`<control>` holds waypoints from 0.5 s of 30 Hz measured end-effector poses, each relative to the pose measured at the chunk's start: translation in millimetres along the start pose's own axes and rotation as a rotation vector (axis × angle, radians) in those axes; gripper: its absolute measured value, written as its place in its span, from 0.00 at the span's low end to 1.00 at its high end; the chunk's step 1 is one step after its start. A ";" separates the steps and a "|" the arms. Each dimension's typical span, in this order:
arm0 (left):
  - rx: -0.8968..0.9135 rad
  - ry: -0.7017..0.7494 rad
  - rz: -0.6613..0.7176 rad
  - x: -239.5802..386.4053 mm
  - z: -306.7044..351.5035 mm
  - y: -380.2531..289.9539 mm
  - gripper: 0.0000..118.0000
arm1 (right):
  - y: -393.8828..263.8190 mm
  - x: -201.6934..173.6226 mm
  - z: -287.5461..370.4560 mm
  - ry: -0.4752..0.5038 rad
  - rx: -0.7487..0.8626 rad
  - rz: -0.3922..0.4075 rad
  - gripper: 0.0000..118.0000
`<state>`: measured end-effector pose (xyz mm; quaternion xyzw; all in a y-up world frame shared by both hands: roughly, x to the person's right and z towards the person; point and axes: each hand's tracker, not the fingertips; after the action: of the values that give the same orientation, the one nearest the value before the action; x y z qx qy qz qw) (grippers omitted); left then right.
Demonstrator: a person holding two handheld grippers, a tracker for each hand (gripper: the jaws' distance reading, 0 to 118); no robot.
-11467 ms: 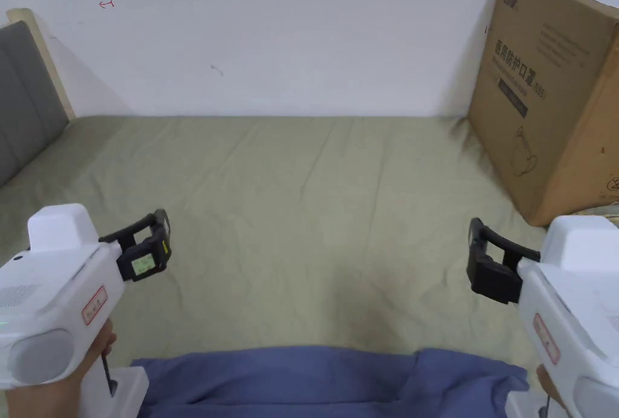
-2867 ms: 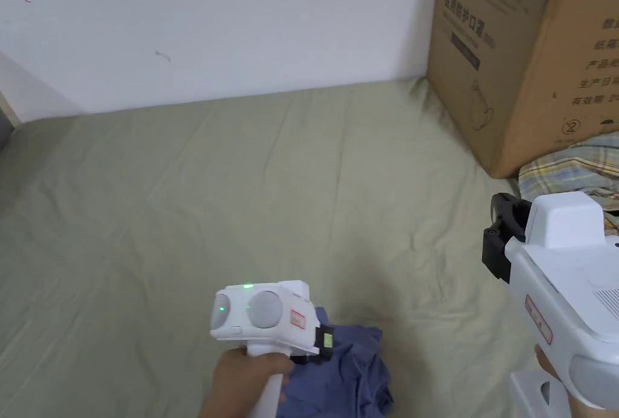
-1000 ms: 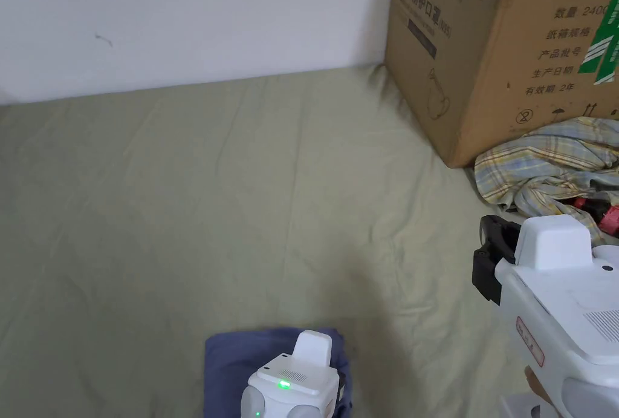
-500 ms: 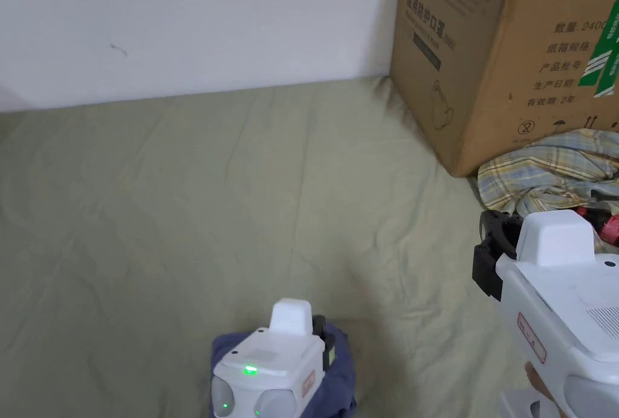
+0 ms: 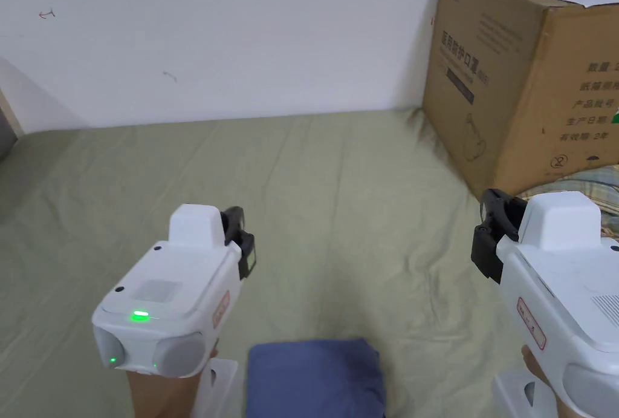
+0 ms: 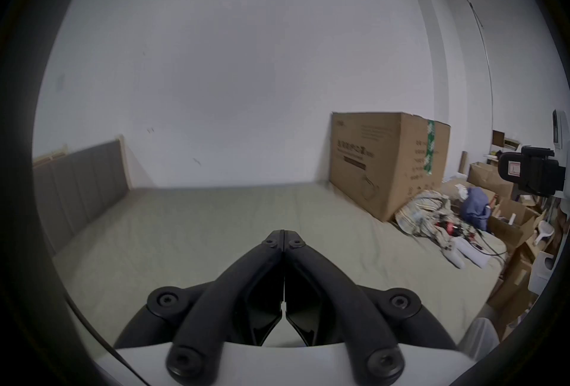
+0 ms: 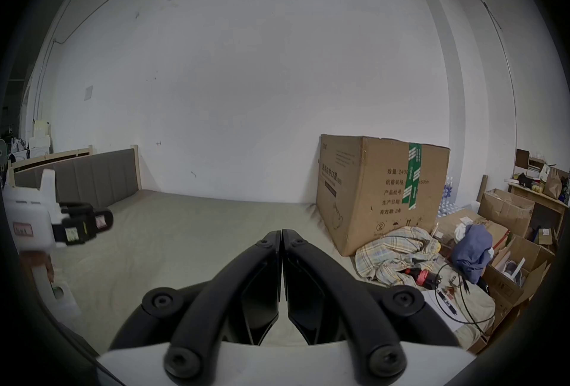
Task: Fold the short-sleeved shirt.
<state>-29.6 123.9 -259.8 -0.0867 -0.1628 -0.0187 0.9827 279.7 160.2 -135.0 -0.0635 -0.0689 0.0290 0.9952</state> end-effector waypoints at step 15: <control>0.111 0.188 0.020 -72.2 43.9 23.1 0.00 | 12.1 -34.0 -9.5 0.031 0.055 0.012 0.01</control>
<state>-110.3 155.0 -245.9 -0.0314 -0.0700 -0.0078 0.9970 246.9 168.8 -150.5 -0.0369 -0.0523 0.0357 0.9973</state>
